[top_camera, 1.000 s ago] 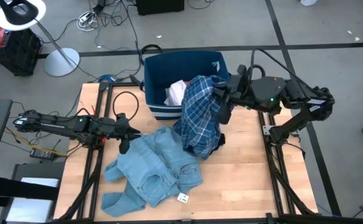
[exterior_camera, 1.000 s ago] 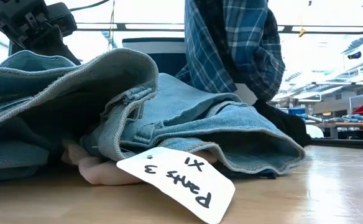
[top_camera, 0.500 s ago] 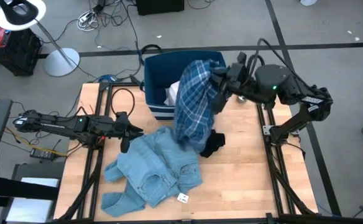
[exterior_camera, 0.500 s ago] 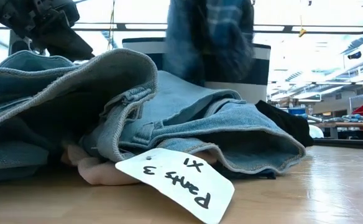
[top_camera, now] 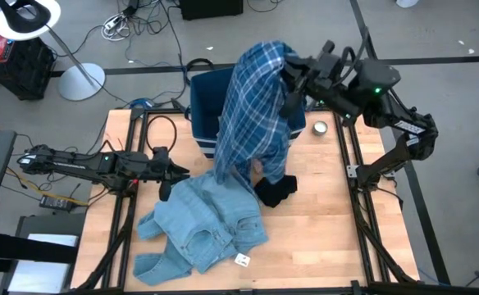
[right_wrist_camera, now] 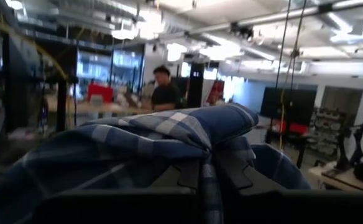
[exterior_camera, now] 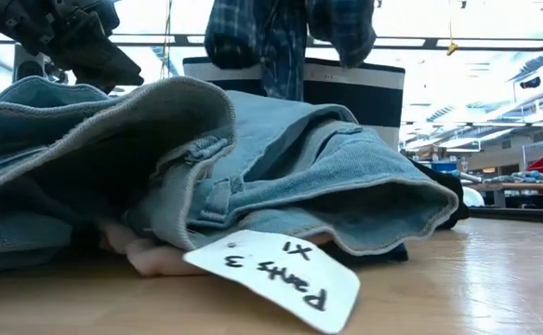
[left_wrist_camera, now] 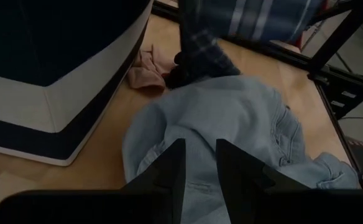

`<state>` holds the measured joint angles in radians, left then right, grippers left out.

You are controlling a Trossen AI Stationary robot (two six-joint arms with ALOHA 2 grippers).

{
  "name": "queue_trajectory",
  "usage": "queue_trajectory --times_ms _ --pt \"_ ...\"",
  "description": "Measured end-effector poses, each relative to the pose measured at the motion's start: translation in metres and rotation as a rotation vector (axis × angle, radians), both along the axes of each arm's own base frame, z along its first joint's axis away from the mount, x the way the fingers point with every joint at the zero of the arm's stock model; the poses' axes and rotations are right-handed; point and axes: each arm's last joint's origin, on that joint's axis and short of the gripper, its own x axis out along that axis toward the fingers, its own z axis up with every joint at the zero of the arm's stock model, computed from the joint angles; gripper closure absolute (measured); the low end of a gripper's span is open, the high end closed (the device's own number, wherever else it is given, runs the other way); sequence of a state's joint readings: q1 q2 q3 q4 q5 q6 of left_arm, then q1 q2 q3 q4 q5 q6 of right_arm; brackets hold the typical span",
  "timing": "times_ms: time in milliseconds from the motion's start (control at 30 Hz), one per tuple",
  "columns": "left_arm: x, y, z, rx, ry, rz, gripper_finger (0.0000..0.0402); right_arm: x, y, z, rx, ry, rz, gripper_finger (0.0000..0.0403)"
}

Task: Sort clothes
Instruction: Put the blue checkered shirt into the blue organizer bin

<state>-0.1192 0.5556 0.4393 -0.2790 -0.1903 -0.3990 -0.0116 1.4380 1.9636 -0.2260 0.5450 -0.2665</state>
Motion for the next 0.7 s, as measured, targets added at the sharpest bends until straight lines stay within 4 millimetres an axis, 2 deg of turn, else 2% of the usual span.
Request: queue_trajectory --times_ms 333,467,700 --pt "0.000 0.000 0.000 0.001 0.002 0.000 0.0307 -0.007 -0.023 0.015 -0.060 -0.164 0.019 0.0390" --pt "0.000 0.000 0.000 0.005 0.002 0.003 0.0307 -0.007 -0.029 0.013 -0.065 -0.141 0.010 0.0390" --pt "0.000 0.002 0.000 0.030 -0.001 0.060 0.0307 0.011 -0.033 -0.001 -0.048 -0.035 0.007 0.0389"
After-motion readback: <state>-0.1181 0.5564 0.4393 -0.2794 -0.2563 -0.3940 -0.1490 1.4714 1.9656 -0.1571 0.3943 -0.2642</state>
